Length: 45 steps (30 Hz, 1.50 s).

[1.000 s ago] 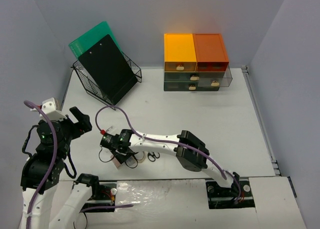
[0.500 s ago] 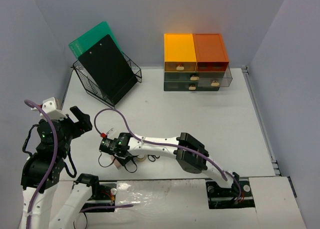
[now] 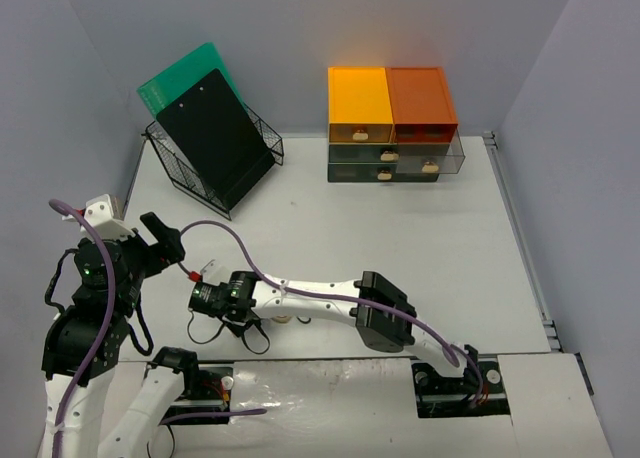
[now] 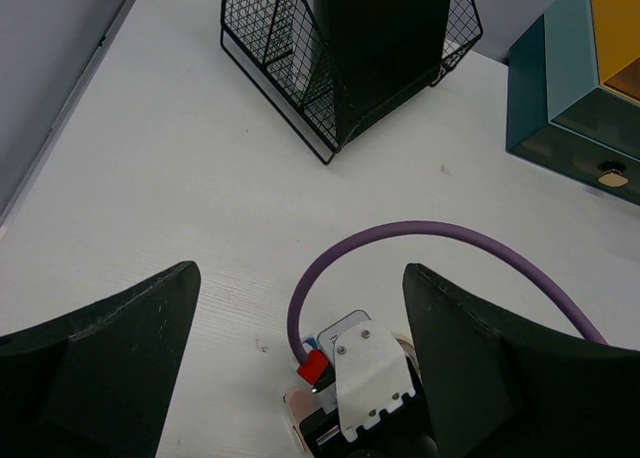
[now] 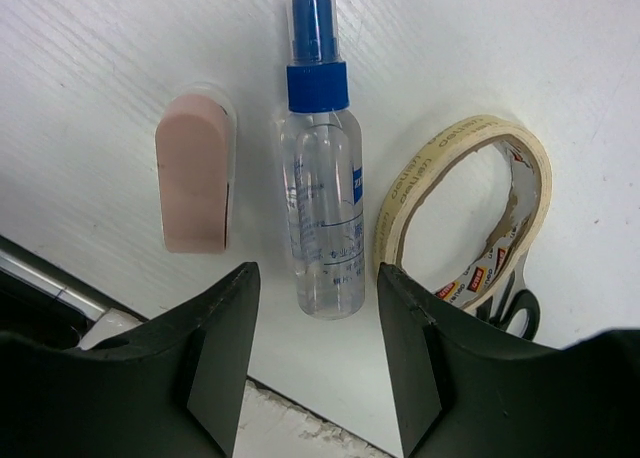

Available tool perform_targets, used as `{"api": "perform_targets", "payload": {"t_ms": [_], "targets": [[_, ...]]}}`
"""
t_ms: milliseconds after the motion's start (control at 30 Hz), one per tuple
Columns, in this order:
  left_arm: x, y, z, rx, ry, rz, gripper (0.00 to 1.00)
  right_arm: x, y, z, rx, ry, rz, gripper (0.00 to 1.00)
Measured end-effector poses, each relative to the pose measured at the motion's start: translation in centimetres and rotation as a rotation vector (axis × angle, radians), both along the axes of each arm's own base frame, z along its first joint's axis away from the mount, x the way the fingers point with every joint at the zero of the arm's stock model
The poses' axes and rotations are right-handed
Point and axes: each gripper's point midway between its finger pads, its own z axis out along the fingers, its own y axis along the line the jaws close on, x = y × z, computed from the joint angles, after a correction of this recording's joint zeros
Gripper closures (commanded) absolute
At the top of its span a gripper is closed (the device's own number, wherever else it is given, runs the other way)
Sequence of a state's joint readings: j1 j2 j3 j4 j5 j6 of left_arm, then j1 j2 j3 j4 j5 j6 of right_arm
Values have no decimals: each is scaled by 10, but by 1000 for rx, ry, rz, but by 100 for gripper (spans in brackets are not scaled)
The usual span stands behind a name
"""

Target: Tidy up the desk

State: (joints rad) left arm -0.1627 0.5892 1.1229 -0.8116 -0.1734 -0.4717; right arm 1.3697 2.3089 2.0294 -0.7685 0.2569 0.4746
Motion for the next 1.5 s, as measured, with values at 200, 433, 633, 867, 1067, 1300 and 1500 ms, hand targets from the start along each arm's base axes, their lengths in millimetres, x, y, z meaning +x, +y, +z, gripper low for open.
{"api": "perform_targets", "payload": {"t_ms": [200,433,633,867,1067,1300,1500], "targets": [[0,0,0,0,0,0,20,2,5,-14,-22,-2,26,53],[0,0,0,4,1,0,20,2,10,-36,-40,14,51,54],[-1,1,-1,14,5,0,20,4,14,-37,-21,21,52,87],[0,3,0,18,3,6,20,12,10,-36,-5,20,18,100],[0,3,0,17,-1,6,20,48,-13,-13,26,17,-115,100],[2,2,4,13,-17,6,20,126,-45,97,258,-70,-352,100],[4,1,4,5,-24,4,20,211,-123,215,550,-200,-674,100]]}}
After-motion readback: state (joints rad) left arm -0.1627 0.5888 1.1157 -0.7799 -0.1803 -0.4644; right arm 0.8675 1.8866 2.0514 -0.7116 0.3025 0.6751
